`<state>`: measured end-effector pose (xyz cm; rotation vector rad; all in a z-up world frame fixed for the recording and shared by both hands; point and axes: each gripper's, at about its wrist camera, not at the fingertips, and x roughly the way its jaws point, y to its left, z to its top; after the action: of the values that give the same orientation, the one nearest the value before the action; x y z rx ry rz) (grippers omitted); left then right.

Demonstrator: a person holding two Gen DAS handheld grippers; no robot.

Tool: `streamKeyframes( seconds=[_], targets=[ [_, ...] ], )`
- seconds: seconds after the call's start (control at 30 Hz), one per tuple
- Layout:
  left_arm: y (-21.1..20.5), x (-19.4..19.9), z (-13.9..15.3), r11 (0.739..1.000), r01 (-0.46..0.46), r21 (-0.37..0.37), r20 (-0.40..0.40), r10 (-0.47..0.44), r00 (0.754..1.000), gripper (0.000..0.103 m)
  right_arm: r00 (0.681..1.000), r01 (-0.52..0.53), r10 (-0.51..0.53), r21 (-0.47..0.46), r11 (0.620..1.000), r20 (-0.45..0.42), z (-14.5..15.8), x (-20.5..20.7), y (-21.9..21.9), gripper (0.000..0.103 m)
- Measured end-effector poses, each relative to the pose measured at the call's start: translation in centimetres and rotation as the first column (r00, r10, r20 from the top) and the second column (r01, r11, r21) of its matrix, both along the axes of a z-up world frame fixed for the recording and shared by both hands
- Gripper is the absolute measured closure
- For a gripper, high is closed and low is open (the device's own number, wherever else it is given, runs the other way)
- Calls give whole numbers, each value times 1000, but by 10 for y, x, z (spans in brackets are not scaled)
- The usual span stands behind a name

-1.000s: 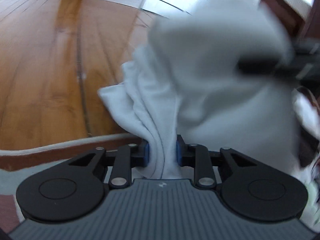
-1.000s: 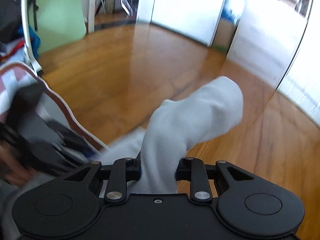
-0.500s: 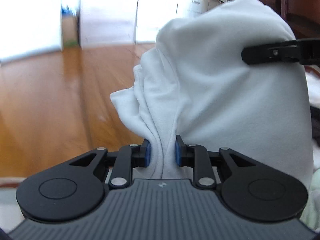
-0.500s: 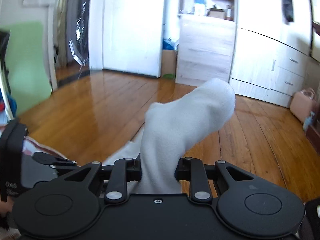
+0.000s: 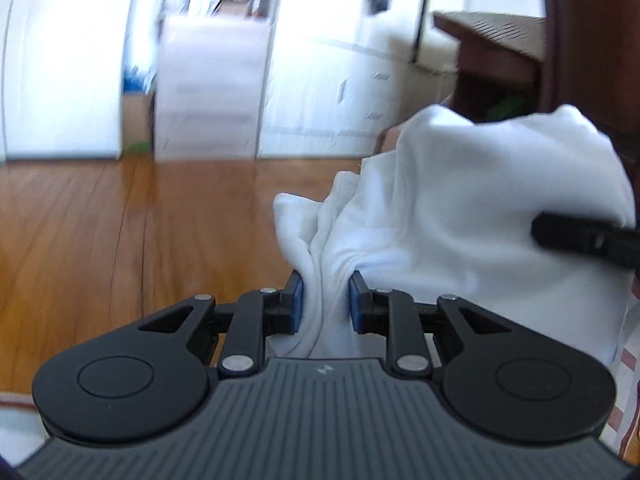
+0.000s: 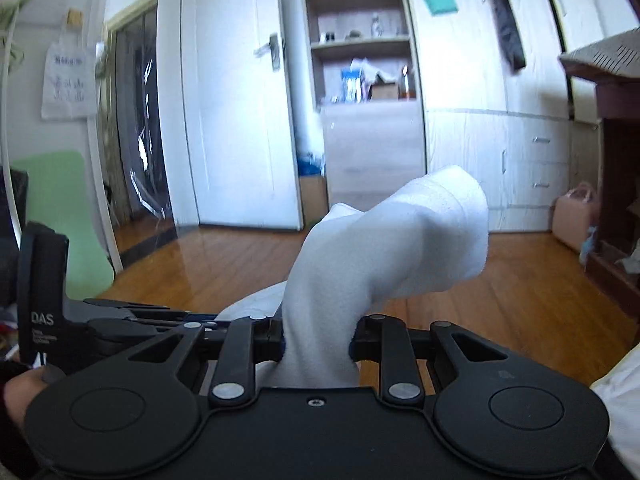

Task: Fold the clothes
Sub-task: 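Lift the shirt with both grippers and carry it toward the clothes stack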

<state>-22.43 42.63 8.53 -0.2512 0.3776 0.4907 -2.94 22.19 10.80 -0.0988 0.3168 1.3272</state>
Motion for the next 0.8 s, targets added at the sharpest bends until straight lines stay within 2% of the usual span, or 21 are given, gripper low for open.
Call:
streamKeyframes(
  seconds=[0.13, 0.23, 0.33, 0.4, 0.53, 0.57, 0.67, 0.77, 0.8],
  targets=[
    [-59, 19, 45, 994, 61, 94, -17, -59, 998, 82, 999, 21, -22, 38, 999, 31, 46, 13, -46, 75],
    [-86, 44, 69, 980, 75, 184, -32, -71, 997, 82, 997, 64, -66, 66, 996, 27, 68, 27, -80, 75],
    [-129, 74, 82, 943, 68, 325, -20, -65, 998, 82, 992, 114, -120, 112, 987, 47, 78, 38, -110, 75],
    [-154, 96, 83, 927, 91, 364, -27, -87, 996, 82, 985, 152, -160, 116, 981, 61, 83, 48, -127, 75],
    [-183, 138, 89, 915, 139, 380, -34, -136, 990, 86, 970, 232, -238, 116, 966, 42, 90, 82, -155, 75],
    [-186, 148, 90, 908, 144, 394, -31, -143, 989, 92, 965, 253, -259, 118, 960, 40, 91, 90, -161, 75],
    [-198, 176, 99, 899, 166, 405, -28, -170, 985, 93, 957, 284, -289, 127, 950, 23, 90, 113, -183, 76],
    [-192, 215, 91, 921, 228, 316, -59, -221, 973, 93, 957, 289, -291, 103, 952, 7, 79, 143, -188, 77],
    [-189, 223, 80, 930, 250, 269, -63, -242, 968, 93, 956, 291, -292, 79, 953, -2, 72, 157, -183, 77]
  ],
)
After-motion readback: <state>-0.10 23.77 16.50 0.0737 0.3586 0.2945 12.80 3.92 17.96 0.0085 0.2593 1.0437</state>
